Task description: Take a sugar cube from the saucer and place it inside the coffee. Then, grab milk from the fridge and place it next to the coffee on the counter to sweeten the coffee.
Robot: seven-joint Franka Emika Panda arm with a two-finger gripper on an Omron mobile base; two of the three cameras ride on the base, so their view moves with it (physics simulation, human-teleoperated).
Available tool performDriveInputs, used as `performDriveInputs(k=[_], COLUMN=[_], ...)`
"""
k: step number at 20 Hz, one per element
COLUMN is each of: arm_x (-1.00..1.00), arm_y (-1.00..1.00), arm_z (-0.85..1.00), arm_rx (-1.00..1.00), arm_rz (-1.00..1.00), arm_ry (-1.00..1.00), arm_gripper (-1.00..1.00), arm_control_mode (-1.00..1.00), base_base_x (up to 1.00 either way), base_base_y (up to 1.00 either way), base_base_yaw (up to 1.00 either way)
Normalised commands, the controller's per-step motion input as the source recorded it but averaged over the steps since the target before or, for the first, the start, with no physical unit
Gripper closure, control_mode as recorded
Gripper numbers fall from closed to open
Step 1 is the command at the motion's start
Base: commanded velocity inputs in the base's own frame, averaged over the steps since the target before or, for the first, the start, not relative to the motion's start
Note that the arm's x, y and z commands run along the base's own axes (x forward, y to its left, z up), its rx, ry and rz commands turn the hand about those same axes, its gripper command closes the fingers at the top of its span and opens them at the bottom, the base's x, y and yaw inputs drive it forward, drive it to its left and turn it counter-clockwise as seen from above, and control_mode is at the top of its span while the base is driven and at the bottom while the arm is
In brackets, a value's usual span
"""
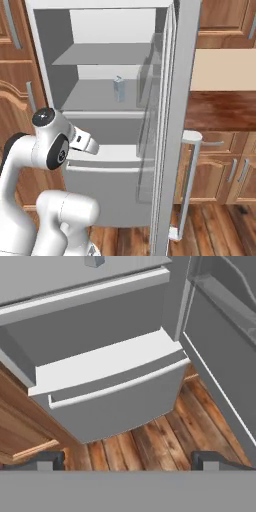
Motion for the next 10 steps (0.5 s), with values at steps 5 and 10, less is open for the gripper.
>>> performDriveInputs(k=[5,10], arm_x=[0.0,0.0], arm_y=[0.0,0.0], arm_z=[0.0,0.0], arm_rx=[0.0,0.0], arm_rz=[0.0,0.0], arm_ry=[0.0,0.0], arm_gripper=[-1.0,-1.0], arm_control_mode=[1.0,1.0], base_base_x=[0.47,0.32], base_base_y=[0.08,0.0], base_base_yaw=[-0.05,0.0])
